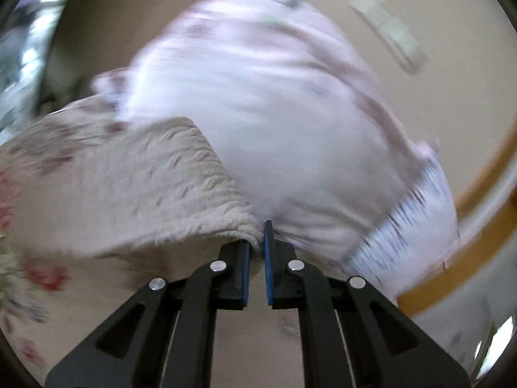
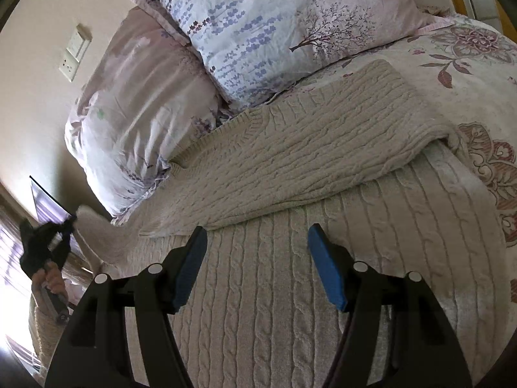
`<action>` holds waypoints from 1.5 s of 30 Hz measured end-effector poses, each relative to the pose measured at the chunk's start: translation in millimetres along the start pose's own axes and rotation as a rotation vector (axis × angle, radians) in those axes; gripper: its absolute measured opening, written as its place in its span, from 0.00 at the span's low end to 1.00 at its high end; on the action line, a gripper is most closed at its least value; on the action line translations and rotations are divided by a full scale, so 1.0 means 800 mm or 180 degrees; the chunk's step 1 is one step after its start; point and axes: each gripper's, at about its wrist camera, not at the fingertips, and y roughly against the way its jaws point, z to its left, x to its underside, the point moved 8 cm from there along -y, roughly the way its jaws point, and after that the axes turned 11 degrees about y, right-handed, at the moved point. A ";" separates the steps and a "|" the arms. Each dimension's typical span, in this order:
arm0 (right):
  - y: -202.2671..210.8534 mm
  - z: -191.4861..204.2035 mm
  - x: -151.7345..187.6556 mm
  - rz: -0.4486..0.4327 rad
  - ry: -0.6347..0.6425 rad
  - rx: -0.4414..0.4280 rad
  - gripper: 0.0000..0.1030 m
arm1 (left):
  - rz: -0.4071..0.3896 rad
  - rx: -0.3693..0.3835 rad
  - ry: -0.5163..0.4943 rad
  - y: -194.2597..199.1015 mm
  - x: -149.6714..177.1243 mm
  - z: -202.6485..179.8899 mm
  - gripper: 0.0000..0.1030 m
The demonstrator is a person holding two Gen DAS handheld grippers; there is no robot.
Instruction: Fold small clothes
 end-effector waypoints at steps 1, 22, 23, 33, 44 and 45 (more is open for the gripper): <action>0.000 0.000 0.000 -0.0004 -0.0003 0.0002 0.65 | 0.0067 0.0070 -0.0127 -0.010 0.014 -0.021 0.07; -0.015 0.184 -0.048 0.0309 0.2046 -0.0025 0.64 | 0.1192 0.0092 -0.0089 -0.066 0.169 0.009 0.43; -0.025 0.204 -0.044 0.0320 0.2229 -0.0068 0.64 | 0.1170 0.0057 -0.0007 -0.063 0.163 0.020 0.43; -0.157 0.312 0.027 0.0730 0.3596 0.0028 0.50 | 0.1092 0.0125 0.0413 -0.054 0.146 0.057 0.43; -0.177 0.286 0.000 0.0623 0.2898 0.0182 0.08 | 0.1041 0.0047 0.0426 -0.054 0.145 0.062 0.36; -0.166 0.273 -0.017 0.0513 0.2614 0.0204 0.08 | 0.1034 0.0030 0.0408 -0.054 0.146 0.061 0.36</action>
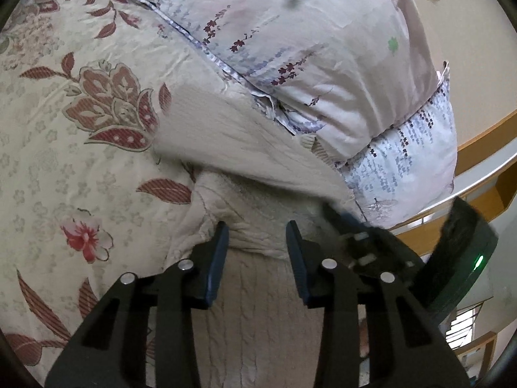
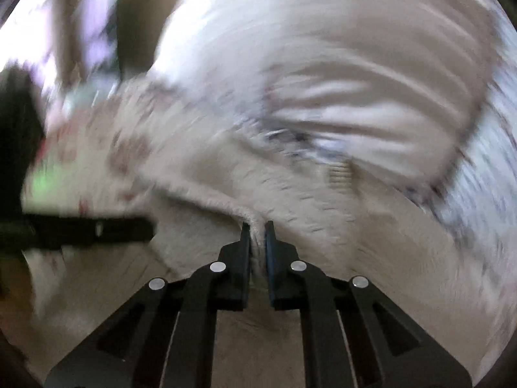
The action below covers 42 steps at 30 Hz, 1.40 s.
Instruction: Fold small clothes
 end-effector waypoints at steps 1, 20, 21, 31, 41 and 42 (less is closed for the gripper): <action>0.010 -0.018 0.001 -0.0066 -0.0251 0.0025 0.08 | -0.0009 -0.0018 -0.0015 0.000 0.000 0.000 0.36; 0.121 -0.136 0.096 0.0068 -0.0875 0.0816 0.45 | -0.0008 -0.0196 -0.0259 -0.006 0.005 -0.009 0.44; 0.114 -0.122 0.087 0.0086 -0.0611 0.0846 0.45 | -0.0007 -0.0200 -0.0266 -0.007 0.005 -0.009 0.44; 0.026 -0.110 0.082 0.0576 0.0082 0.1183 0.09 | 0.0006 -0.0205 -0.0270 -0.009 0.006 -0.009 0.45; 0.114 -0.230 0.214 -0.0102 -0.2957 0.0070 0.15 | 0.0033 -0.0152 -0.0305 -0.009 0.008 -0.010 0.49; 0.111 -0.233 0.231 -0.0072 -0.3157 -0.0067 0.23 | 0.0038 -0.0150 -0.0309 -0.009 0.008 -0.011 0.50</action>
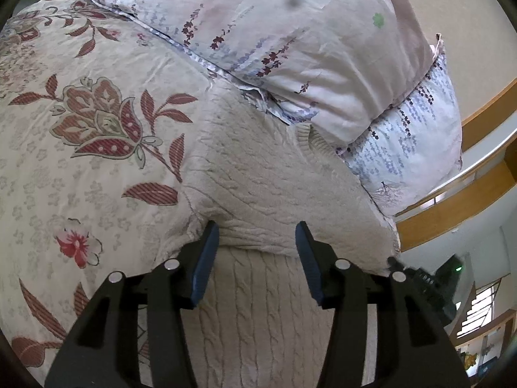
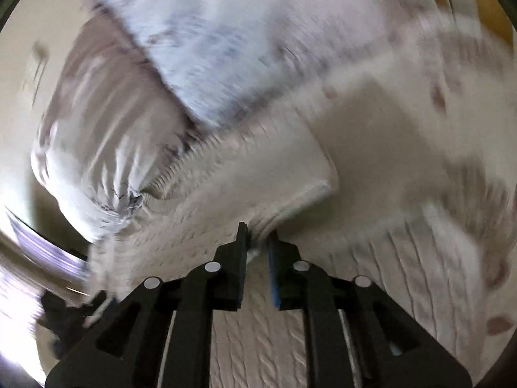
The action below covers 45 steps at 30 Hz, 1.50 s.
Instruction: Fold small clothes
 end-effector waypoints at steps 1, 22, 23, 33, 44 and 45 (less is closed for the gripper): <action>-0.001 -0.010 0.003 0.0040 -0.0146 -0.0081 0.28 | 0.0005 0.0000 -0.0005 0.000 0.000 -0.001 0.51; 0.006 -0.053 -0.025 -0.0141 -0.0084 0.0459 0.08 | 0.0112 0.0162 -0.0164 0.022 0.013 -0.011 0.63; 0.001 -0.058 -0.019 -0.0060 -0.0129 0.0441 0.08 | 0.0088 0.0135 -0.0205 0.029 0.015 -0.010 0.63; 0.090 -0.069 0.001 -0.0207 0.0062 0.0283 0.65 | 0.0005 -0.0060 -0.0408 0.084 0.040 0.028 0.63; 0.155 -0.139 0.097 0.0128 -0.0172 0.0104 0.50 | 0.0271 0.0098 -0.0372 0.104 0.106 0.044 0.59; 0.156 -0.140 0.105 0.0167 -0.0180 0.0052 0.49 | 0.0290 0.0122 -0.0379 0.105 0.111 0.043 0.58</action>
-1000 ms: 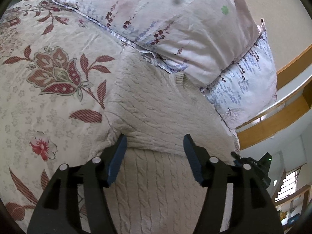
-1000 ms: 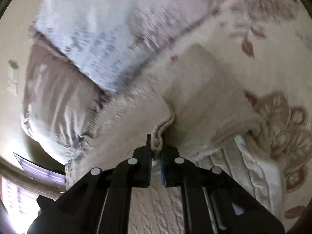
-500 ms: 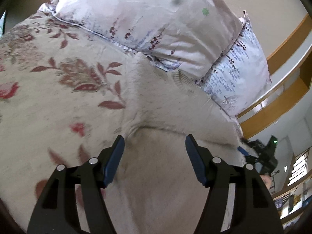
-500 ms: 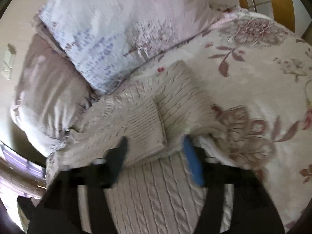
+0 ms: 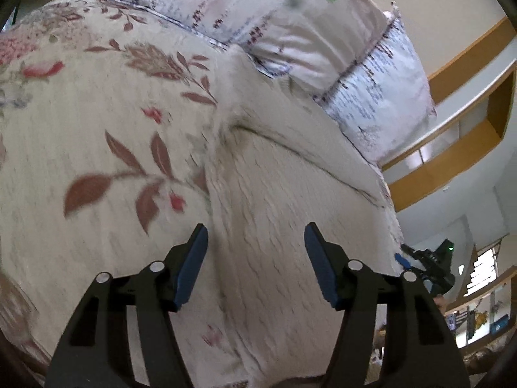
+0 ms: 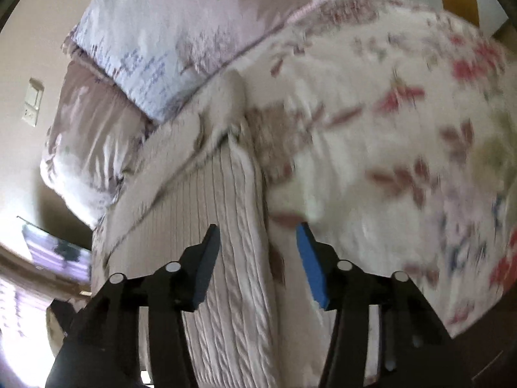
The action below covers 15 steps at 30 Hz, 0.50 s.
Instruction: Fold small clothes
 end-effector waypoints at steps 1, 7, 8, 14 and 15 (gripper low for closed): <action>0.000 0.000 0.008 0.0042 0.0000 -0.0046 0.47 | 0.0014 0.0025 -0.0010 0.001 0.007 -0.002 0.57; 0.005 0.021 0.047 0.0189 0.0110 -0.0374 0.38 | 0.0107 0.0217 -0.0010 0.005 0.043 -0.008 0.43; 0.005 0.025 0.054 0.0224 0.0132 -0.0435 0.38 | 0.0137 0.0262 -0.0027 0.006 0.051 -0.009 0.41; 0.015 0.060 0.095 0.0359 0.0396 -0.0781 0.34 | 0.0304 0.0535 -0.0077 0.018 0.092 -0.016 0.33; 0.018 0.065 0.102 0.0381 0.0432 -0.0852 0.30 | 0.0332 0.0570 -0.0086 0.020 0.098 -0.018 0.32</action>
